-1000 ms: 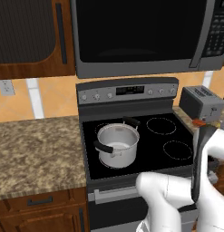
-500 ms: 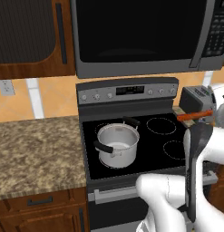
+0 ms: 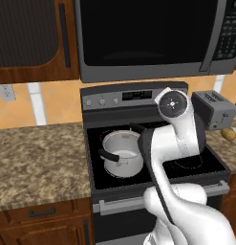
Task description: Put the carrot and potato in the pot. Retrieve the spatula and lightly stir the vegetables in the pot.
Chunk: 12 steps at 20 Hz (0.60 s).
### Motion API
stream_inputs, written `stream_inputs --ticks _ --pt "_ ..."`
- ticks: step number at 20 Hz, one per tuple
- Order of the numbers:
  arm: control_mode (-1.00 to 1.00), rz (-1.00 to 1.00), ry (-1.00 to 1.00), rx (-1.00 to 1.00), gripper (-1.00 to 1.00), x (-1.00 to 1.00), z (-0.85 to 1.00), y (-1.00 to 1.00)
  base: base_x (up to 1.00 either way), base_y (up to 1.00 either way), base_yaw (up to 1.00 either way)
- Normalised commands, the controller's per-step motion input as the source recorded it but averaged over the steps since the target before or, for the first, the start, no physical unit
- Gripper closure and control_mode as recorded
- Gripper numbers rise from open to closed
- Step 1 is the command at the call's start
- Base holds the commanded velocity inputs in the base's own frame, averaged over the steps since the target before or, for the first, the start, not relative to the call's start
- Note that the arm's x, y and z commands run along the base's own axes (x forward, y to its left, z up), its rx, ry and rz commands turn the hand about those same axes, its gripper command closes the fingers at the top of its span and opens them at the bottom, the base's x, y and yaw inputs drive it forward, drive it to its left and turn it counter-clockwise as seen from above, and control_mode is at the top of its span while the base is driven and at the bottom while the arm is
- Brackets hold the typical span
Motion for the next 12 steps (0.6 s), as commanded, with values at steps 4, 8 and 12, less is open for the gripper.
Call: stream_inputs --ticks 4,8,12 --pt "-1.0 0.0 0.19 -0.5 1.0 0.94 -0.82 0.91 0.0 0.0 0.0" --pt "-1.0 -0.01 0.19 -0.51 1.0 0.79 -0.46 0.73 0.0 0.0 0.0" --pt "-1.0 0.0 0.16 -0.46 1.0 0.71 -0.41 0.68 0.0 0.0 0.0"
